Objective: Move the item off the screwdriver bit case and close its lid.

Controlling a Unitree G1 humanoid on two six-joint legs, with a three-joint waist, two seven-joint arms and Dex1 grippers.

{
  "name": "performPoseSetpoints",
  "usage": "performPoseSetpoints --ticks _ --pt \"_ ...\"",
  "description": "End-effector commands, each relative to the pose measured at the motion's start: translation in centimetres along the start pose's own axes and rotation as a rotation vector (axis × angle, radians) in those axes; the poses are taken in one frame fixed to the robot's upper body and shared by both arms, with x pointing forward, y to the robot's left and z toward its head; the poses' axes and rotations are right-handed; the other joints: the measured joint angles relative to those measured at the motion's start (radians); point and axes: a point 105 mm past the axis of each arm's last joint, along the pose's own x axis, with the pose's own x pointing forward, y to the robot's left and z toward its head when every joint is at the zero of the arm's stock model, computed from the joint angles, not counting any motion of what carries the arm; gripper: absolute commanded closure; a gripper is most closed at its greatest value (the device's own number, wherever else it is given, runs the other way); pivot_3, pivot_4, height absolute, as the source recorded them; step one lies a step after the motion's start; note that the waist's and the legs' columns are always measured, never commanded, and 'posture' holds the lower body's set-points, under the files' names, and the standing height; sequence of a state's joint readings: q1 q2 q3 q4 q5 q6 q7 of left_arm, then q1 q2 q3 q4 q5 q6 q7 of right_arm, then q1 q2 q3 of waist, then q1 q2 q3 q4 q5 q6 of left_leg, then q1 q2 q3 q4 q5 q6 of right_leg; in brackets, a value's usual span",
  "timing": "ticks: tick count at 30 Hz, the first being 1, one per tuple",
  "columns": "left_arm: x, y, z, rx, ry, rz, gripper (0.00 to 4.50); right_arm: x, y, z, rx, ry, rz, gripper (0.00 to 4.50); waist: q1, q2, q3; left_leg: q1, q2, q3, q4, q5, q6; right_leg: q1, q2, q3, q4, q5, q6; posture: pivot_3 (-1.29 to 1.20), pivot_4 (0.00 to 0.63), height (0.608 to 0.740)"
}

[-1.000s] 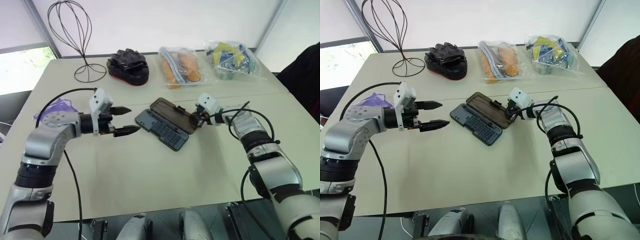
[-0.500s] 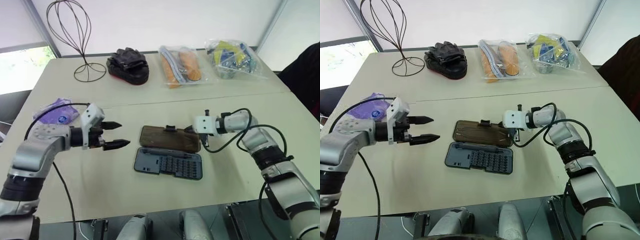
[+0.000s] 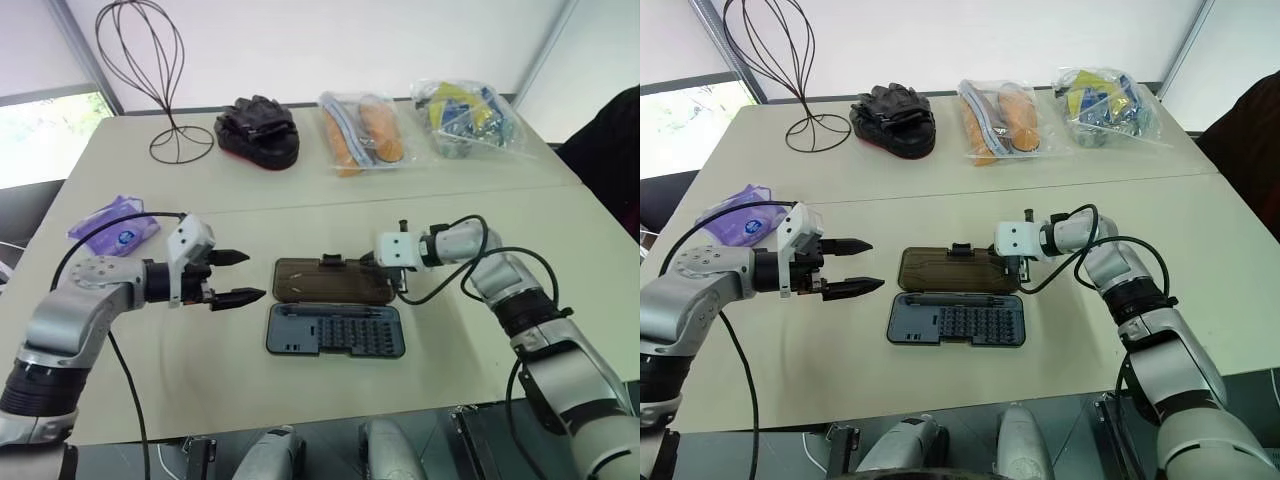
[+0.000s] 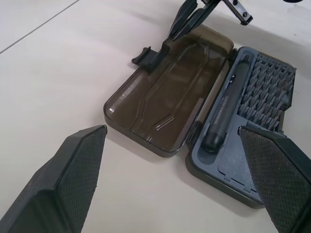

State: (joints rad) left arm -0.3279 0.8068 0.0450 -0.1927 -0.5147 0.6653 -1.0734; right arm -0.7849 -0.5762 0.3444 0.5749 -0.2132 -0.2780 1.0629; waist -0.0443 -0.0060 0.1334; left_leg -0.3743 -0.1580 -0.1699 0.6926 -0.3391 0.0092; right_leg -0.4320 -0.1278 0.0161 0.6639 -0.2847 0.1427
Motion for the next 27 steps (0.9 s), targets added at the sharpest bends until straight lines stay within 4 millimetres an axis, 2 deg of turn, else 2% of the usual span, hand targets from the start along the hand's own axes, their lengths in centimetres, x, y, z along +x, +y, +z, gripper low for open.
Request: performPoseSetpoints --ticks 1,5,6,9,11,14,17,20,23,27 --pt "-0.1 0.1 1.1 0.034 -0.035 0.007 0.00 -0.3 -1.3 0.5 -0.033 0.003 -0.043 2.55 0.001 0.000 0.000 0.000 0.000 0.000 0.000 0.000 0.000 0.000 0.000 0.000 0.000 0.000 0.000 0.00 0.150 0.740" --pt "-0.2 0.4 1.3 0.024 -0.051 0.020 0.00 -1.3 -3.1 1.0 -0.066 0.011 -0.145 0.45 0.002 0.000 0.000 0.000 0.000 0.000 0.000 0.000 0.000 0.000 0.000 0.000 0.000 0.000 0.000 0.00 0.150 0.740" --pt "-0.2 0.5 1.4 0.020 -0.060 0.025 0.00 -1.8 -3.7 1.2 -0.065 0.010 -0.175 0.05 0.002 0.000 0.000 0.000 0.000 0.000 0.000 0.000 0.000 0.000 0.000 0.000 0.000 0.000 0.000 0.00 0.150 0.740" --pt "-0.6 0.7 2.6 0.002 -0.128 0.039 0.00 -4.5 -5.6 2.8 0.025 -0.050 -0.278 0.05 0.004 0.001 0.001 -0.001 0.000 0.000 0.000 0.000 0.000 -0.001 0.000 0.000 0.000 0.000 0.000 0.00 0.150 0.740" --pt "-0.6 0.3 3.3 0.009 -0.157 0.025 0.00 -6.2 -5.9 3.9 0.098 -0.097 -0.312 0.05 0.005 0.002 0.001 -0.003 0.000 0.000 0.001 0.000 0.000 -0.002 -0.001 0.000 0.000 0.000 0.000 0.00 0.150 0.740" --pt "0.2 -1.9 3.0 0.035 -0.137 -0.066 0.00 -8.1 -5.4 5.7 0.229 -0.177 -0.336 0.05 0.005 0.002 0.001 -0.003 0.000 0.000 0.001 0.000 0.000 -0.002 -0.002 0.000 0.000 0.000 0.000 0.00 0.150 0.740" --pt "0.9 -3.5 2.4 0.043 -0.113 -0.118 0.00 -8.8 -4.3 6.5 0.315 -0.207 -0.318 0.05 0.006 0.002 0.001 -0.003 0.000 0.000 0.000 0.000 0.000 -0.002 -0.002 0.001 -0.001 0.000 0.000 0.00 0.150 0.740" --pt "2.0 -5.1 1.4 0.074 -0.082 -0.168 0.87 -8.8 -3.2 6.9 0.373 -0.212 -0.313 0.00 0.010 0.002 0.001 -0.003 0.000 0.000 0.000 0.000 0.000 -0.001 -0.002 0.001 -0.001 0.000 0.000 0.00 0.150 0.740" --pt "2.9 -6.7 -0.8 0.162 0.014 -0.261 2.46 -8.3 -2.3 7.3 0.415 -0.216 -0.309 0.00 0.018 0.002 0.001 -0.002 0.000 0.001 0.000 0.000 0.000 -0.001 -0.002 0.002 -0.001 0.000 0.000 0.00 0.150 0.740" --pt "3.4 -7.3 -2.0 0.201 0.051 -0.325 4.48 -8.0 -2.2 7.2 0.435 -0.211 -0.316 0.00 0.035 0.003 0.002 -0.002 0.000 0.003 0.000 0.000 0.000 -0.001 -0.003 0.002 -0.003 0.000 0.000 0.00 0.150 0.740"
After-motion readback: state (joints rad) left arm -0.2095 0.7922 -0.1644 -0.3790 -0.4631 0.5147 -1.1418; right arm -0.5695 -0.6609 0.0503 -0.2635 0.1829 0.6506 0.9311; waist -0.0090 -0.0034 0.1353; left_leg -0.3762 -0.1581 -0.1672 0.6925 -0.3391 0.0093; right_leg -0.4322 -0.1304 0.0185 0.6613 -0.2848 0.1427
